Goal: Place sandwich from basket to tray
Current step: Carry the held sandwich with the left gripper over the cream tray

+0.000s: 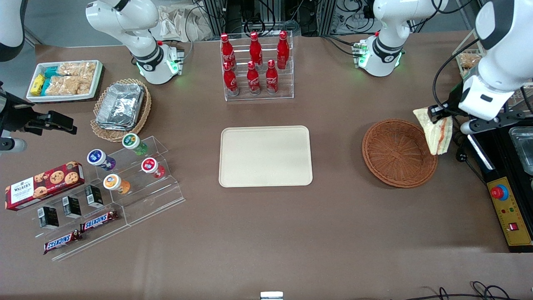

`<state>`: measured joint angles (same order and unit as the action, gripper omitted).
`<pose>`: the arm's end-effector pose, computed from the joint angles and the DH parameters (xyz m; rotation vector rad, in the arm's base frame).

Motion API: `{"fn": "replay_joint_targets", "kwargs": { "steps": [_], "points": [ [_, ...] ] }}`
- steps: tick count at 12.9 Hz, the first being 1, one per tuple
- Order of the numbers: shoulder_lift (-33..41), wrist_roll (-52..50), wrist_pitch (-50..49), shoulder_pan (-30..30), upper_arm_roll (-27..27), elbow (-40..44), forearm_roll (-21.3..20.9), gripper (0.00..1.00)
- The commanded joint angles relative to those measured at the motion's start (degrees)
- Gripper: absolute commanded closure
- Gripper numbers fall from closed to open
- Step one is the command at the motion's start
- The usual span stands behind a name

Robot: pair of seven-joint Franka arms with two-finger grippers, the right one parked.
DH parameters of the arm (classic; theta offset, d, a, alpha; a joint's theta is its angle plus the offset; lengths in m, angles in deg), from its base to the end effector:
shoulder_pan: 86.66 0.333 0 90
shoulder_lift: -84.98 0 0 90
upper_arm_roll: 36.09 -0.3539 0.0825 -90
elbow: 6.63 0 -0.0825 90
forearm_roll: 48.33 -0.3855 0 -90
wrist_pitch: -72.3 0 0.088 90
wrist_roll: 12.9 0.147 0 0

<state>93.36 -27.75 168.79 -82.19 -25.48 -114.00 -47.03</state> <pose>0.5020 -0.0624 0.5643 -3.1185 -0.2463 0.0696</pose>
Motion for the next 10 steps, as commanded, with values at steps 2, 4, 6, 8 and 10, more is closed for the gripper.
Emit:
{"fn": "replay_joint_targets", "kwargs": {
  "steps": [2,4,6,8,10],
  "points": [
    [-4.69,0.62,-5.96,-0.08,7.04,9.62,0.1,1.0],
    [-6.0,-7.69,-5.87,-0.16,12.48,10.6,-0.24,1.0],
    [-9.68,-15.44,-4.82,-0.16,18.63,12.52,-0.42,1.0],
    [-13.29,-18.71,-3.6,-0.16,22.51,13.5,-0.51,1.0],
    [-15.66,-22.74,0.78,-1.56,24.54,12.19,-0.77,1.0]
  ]
}}
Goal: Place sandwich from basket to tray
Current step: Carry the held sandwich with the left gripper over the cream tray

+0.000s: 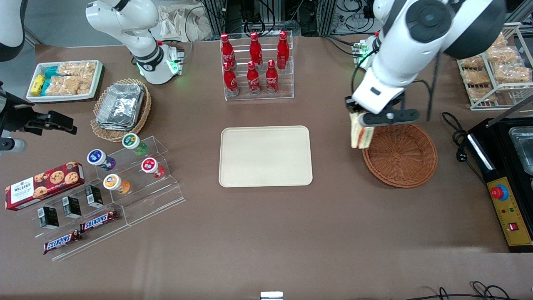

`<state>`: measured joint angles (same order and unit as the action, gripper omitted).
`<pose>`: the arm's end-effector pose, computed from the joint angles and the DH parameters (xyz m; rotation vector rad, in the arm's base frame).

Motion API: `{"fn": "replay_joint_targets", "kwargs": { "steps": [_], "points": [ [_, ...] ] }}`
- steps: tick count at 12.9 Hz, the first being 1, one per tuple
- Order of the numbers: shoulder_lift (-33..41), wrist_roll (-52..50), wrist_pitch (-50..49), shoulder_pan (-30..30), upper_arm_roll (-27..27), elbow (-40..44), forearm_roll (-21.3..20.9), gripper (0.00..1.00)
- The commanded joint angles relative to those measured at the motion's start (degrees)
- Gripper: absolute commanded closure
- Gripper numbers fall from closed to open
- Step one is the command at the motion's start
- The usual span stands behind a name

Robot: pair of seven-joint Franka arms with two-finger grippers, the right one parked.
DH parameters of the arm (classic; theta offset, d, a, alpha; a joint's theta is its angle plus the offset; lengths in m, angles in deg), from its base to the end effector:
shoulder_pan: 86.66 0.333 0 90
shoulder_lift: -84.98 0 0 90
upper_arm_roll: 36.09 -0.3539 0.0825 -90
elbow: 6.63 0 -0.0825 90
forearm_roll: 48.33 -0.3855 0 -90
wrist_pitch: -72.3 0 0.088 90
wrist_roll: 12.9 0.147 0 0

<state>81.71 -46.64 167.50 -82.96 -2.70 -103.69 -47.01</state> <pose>0.4963 -0.2785 0.5448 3.1318 0.1147 -0.1517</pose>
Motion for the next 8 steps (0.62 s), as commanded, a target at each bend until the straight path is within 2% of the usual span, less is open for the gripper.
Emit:
{"fn": "replay_joint_targets", "kwargs": {
  "steps": [1,3,5,8],
  "points": [
    [-5.76,-6.22,3.93,-2.89,1.77,1.52,-2.45,1.0],
    [-10.15,-10.36,6.66,-6.41,1.77,1.26,-6.14,1.0],
    [-14.28,-13.87,11.57,-8.52,1.77,0.82,-7.56,1.0],
    [-18.25,-19.94,19.3,-11.16,1.77,-2.6,-12.29,1.0]
  ]
}}
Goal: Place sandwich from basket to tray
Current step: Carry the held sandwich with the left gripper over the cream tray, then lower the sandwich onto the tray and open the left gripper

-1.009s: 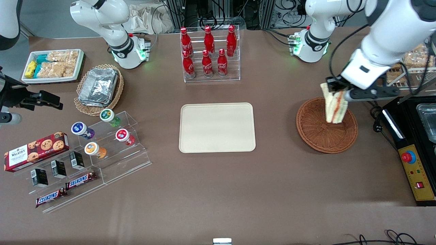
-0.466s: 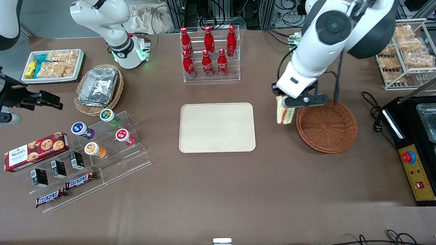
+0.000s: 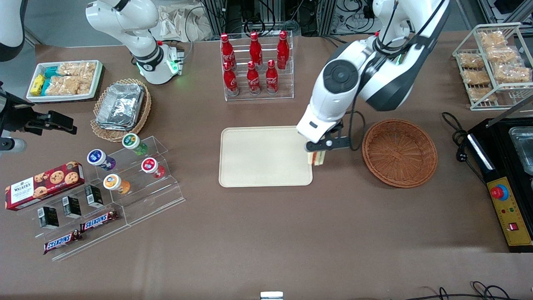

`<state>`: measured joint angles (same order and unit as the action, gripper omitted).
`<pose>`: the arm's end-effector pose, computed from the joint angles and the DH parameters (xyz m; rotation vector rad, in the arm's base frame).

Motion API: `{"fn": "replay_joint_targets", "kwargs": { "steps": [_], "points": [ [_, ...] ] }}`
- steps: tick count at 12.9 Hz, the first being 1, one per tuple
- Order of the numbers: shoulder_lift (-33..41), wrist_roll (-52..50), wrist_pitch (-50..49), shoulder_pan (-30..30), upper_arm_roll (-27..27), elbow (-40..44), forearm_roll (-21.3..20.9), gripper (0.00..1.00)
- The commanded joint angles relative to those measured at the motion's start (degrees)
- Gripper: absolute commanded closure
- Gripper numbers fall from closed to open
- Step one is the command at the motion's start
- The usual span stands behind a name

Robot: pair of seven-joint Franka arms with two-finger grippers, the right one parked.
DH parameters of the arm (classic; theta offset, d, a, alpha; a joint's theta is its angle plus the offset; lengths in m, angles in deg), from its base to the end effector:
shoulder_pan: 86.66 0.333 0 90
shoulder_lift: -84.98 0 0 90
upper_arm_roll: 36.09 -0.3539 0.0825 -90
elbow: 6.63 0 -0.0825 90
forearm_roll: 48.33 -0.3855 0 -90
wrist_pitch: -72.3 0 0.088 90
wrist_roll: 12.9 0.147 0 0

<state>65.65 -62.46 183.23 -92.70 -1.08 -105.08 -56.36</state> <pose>0.5138 -0.3848 0.4102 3.1292 0.1813 -0.1308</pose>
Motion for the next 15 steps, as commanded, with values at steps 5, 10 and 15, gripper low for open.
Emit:
{"fn": "replay_joint_targets", "kwargs": {
  "steps": [5,10,15],
  "points": [
    [-7.99,-8.07,17.63,-2.12,0.14,-7.89,-9.43,1.0],
    [-14.84,-16.52,20.9,-5.73,-0.56,-8.07,-20.51,1.0],
    [-16.7,-16.09,21.69,-5.47,-0.73,-7.89,-21.94,0.0]
  ]
}}
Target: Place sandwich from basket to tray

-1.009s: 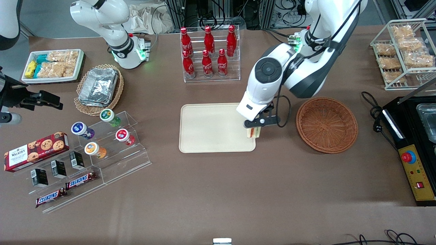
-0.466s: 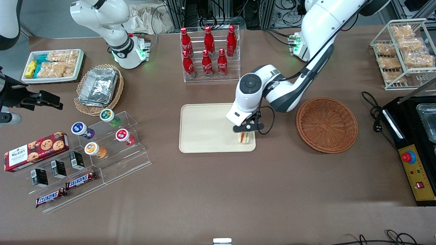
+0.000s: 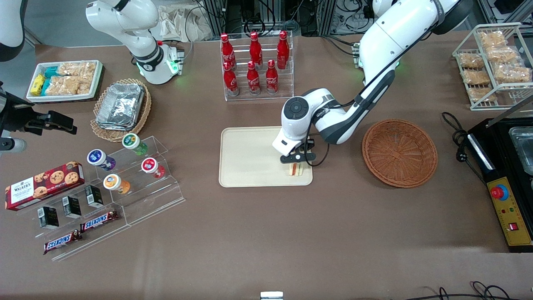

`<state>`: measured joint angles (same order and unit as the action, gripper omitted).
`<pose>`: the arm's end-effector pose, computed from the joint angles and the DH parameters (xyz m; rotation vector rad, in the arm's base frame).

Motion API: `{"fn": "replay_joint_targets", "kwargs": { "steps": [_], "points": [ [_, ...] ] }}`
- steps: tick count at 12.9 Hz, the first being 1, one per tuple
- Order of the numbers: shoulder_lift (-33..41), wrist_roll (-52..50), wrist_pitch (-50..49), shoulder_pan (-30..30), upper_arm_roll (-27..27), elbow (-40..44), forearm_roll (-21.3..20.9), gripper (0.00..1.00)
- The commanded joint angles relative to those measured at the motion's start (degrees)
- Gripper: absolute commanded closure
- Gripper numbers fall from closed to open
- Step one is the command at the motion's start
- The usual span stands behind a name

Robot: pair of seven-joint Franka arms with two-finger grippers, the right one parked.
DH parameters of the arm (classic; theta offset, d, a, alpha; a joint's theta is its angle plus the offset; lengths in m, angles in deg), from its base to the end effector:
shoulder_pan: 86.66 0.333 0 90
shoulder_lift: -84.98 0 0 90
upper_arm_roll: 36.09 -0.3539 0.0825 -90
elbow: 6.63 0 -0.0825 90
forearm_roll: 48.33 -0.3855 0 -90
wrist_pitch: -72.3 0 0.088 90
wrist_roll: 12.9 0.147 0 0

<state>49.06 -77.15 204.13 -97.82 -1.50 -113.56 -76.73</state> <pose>0.4840 -0.4333 0.2125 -3.0987 -0.0895 0.0183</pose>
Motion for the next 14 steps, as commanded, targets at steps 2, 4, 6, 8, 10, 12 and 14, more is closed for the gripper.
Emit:
{"fn": "replay_joint_targets", "kwargs": {
  "steps": [2,4,6,8,10,12,14],
  "points": [
    [0.06,-1.75,0.8,-0.18,-0.31,0.93,-1.4,0.0],
    [0.5,-1.84,0.71,0.09,-0.31,1.37,-1.13,0.0],
    [0.33,-1.67,0.19,-0.17,-0.22,1.38,-1.13,0.0],
    [0.94,-1.84,-1.38,-0.09,-0.13,1.64,-1.13,0.0],
    [3.91,-1.14,-8.47,0.09,0.13,4.87,-0.26,0.0],
    [7.34,0.35,-17.53,0.09,1.09,9.44,1.76,0.0],
    [11.03,5.43,-23.86,1.39,1.01,13.57,7.45,0.0]
  ]
}}
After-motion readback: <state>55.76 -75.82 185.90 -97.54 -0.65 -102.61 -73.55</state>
